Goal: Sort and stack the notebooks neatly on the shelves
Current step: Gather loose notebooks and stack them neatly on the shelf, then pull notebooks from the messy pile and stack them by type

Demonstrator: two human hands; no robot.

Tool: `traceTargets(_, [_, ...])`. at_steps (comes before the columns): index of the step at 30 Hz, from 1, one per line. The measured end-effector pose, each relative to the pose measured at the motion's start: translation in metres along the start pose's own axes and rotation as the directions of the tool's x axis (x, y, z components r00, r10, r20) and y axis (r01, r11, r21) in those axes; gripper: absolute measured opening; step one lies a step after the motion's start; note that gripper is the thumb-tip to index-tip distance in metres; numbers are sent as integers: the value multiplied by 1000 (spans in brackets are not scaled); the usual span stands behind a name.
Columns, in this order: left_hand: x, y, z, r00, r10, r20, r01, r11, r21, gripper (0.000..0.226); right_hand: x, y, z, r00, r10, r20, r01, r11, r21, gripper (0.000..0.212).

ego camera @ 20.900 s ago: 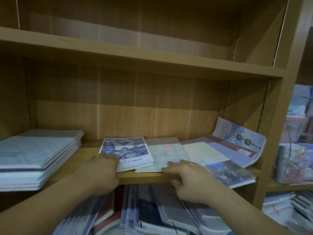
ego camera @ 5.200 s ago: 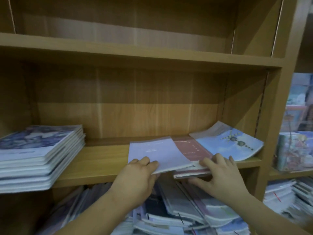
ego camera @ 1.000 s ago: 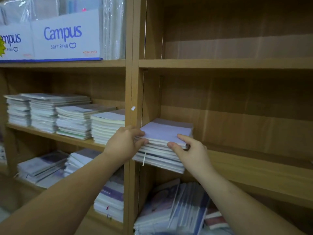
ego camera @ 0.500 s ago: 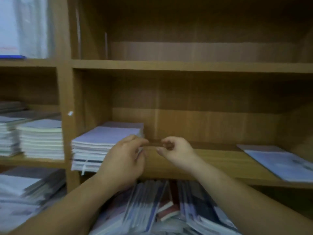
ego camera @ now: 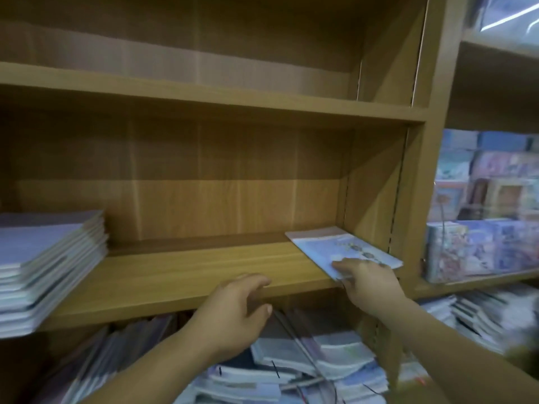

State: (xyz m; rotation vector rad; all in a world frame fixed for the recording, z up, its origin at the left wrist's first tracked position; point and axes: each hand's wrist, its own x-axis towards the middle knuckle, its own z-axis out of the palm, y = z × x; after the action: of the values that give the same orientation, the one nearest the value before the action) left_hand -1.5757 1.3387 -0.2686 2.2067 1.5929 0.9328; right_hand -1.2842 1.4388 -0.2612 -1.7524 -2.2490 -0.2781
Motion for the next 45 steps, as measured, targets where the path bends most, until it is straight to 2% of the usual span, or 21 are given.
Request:
traceTargets(1, [-3,0,3,999,-31,-11,31,999,-30,38,-3,-3,2,986,-27,-166,25,1000,-14,35])
traceTargets(3, [-14,11,9,988,-150,-27,143,974,-176,19,-14,-20,7,897,-109,-429,133,991,26,34])
traceTargets(4, [-19,21,11,971,-238,-18,219,920,-325,28,-25,-33,11,853,-145,-501,209,975,74,33])
traceTargets(6, [-23,39,15,880,-456,132,426,636,-643,47,-48,-64,16,813,-233,-534,328,941,89,31])
traceTargets(8, [-27,49,20,815,-506,282,495,358,-792,45,-70,-92,28,809,-296,-507,414,900,135,32])
traceTargets(9, [-28,51,23,824,-486,292,473,306,-826,35,-78,-100,33,807,-305,-506,448,874,188,32])
traceTargets(11, [-36,48,28,846,-480,230,398,283,-872,18,-92,-111,25,852,-191,-487,447,750,488,25])
traceTargets(13, [-46,38,34,852,-503,147,343,322,-882,17,-99,-106,20,894,21,-447,352,585,731,19])
traceTargets(15, [-63,29,36,864,-501,45,272,391,-879,20,-99,-89,21,872,212,-442,258,569,781,31])
traceTargets(16, [-71,24,36,873,-488,-10,234,437,-868,22,-100,-82,20,891,260,-372,187,538,822,44])
traceTargets(17, [-80,18,36,881,-470,-55,204,482,-852,24,-100,-79,21,935,260,-241,108,439,892,51])
traceTargets(19, [-94,11,34,886,-450,-109,169,533,-829,25,-101,-93,16,996,91,11,-29,201,979,29])
traceTargets(20, [-100,8,32,887,-444,-131,154,550,-821,25,-102,-100,18,998,47,49,-57,198,979,25])
traceTargets(22, [-108,1,25,885,-440,-155,139,566,-813,26,-101,-110,26,991,103,83,-104,221,970,32])
traceTargets(27, [-120,-25,-10,854,-464,-235,114,607,-786,25,-88,-140,29,996,36,80,-85,151,985,36])
traceTargets(31, [-121,-46,-51,744,-537,-397,56,642,-765,21,-66,-198,5,995,-43,-86,94,266,959,30])
traceTargets(34, [-120,-67,-80,672,-572,-471,86,691,-717,14,-42,-235,6,988,-64,-138,152,380,912,18])
traceTargets(36, [-127,-82,-90,696,-559,-451,132,717,-684,16,-32,-251,6,991,-61,-121,136,472,871,19])
traceTargets(39, [-144,-97,-94,779,-473,-411,136,768,-626,14,-29,-260,12,991,-130,-23,85,495,865,55])
traceTargets(41, [-148,-107,-96,760,-470,-449,141,794,-592,20,-28,-262,20,989,-143,-27,99,521,848,67])
traceTargets(45, [-143,-131,-102,697,-499,-515,240,839,-487,14,-24,-262,25,992,-103,-77,127,676,726,57])
